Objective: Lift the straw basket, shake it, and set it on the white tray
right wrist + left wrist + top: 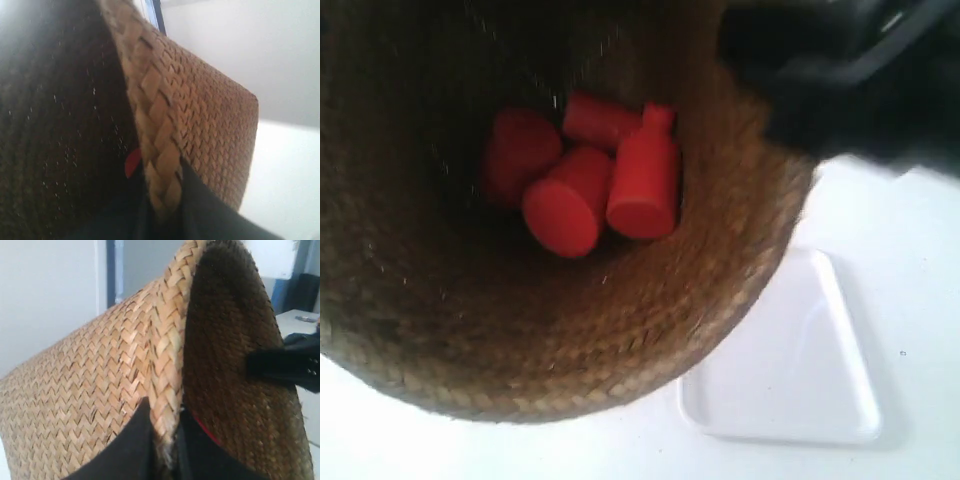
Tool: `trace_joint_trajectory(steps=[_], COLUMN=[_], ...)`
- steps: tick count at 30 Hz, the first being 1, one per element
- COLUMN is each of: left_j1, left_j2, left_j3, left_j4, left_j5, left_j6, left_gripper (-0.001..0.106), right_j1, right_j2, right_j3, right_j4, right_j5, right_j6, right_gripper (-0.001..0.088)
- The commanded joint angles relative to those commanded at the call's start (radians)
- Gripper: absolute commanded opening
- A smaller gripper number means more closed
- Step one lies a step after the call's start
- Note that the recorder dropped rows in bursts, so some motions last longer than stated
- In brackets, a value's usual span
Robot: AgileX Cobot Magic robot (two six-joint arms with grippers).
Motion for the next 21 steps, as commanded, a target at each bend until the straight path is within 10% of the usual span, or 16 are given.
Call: trace_joint_trajectory(steps=[10,14,17,21], left_j1=[0.000,0.000,0.000,0.000], left_j2=[-0.016,0.068,0.026,0.065], left_j3=[-0.057,0.046,-0.097,-0.030], left_j4=[-0.062,-0.073,-0.059,-0.024], left_j5=[0.066,-0.114,0.122,-0.081], left_j6=[0.120,0.154,0.113,0.120], left_gripper=[0.000,0.000,0.000,0.000], right_j1=[0.011,-0.020,0.019,-0.032], right_j2=[-0.089,0.018,-0.067,0.012], right_j3=[-0.030,0.071,-0.027,0.059], right_j4=[-0.072,-0.177,-0.141,-0.257], right_j5=[0.060,-0.095,-0.035,-0.071], right_j6=[0.097,0.117,0.144,0.092], right_gripper=[0.0000,0.0000,0.0000,0.0000])
